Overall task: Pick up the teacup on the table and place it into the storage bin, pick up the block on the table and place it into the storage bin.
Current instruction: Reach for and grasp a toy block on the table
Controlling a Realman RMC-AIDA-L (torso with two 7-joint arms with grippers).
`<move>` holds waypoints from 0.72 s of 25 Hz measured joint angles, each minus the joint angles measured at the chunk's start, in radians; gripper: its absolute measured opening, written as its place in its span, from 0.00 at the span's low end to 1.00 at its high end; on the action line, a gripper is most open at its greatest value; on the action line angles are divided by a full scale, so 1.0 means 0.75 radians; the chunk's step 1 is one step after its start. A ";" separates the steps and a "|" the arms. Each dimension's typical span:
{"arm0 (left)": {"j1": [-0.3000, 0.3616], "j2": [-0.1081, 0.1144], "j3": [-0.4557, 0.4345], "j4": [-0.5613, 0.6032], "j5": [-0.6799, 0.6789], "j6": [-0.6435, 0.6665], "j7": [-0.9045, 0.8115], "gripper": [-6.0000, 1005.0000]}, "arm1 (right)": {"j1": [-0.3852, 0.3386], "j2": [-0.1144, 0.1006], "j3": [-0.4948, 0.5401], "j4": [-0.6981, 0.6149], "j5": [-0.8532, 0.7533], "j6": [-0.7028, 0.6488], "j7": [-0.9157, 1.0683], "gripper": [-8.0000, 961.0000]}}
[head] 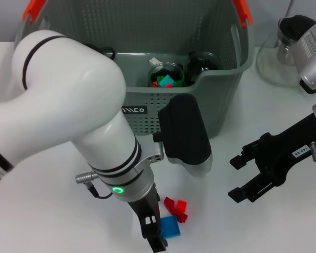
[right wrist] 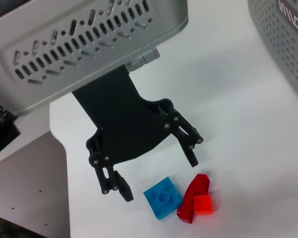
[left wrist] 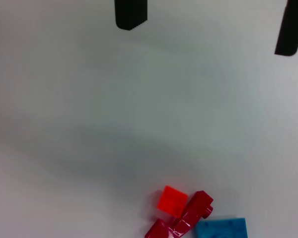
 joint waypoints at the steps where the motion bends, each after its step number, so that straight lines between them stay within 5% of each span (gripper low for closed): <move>1: -0.001 0.000 0.005 -0.002 0.000 -0.003 -0.010 0.96 | 0.000 0.000 0.000 0.000 0.000 0.001 0.000 0.98; 18: -0.008 0.000 0.088 -0.015 -0.002 -0.033 -0.095 0.89 | -0.004 0.001 0.001 0.012 0.007 0.018 -0.001 0.98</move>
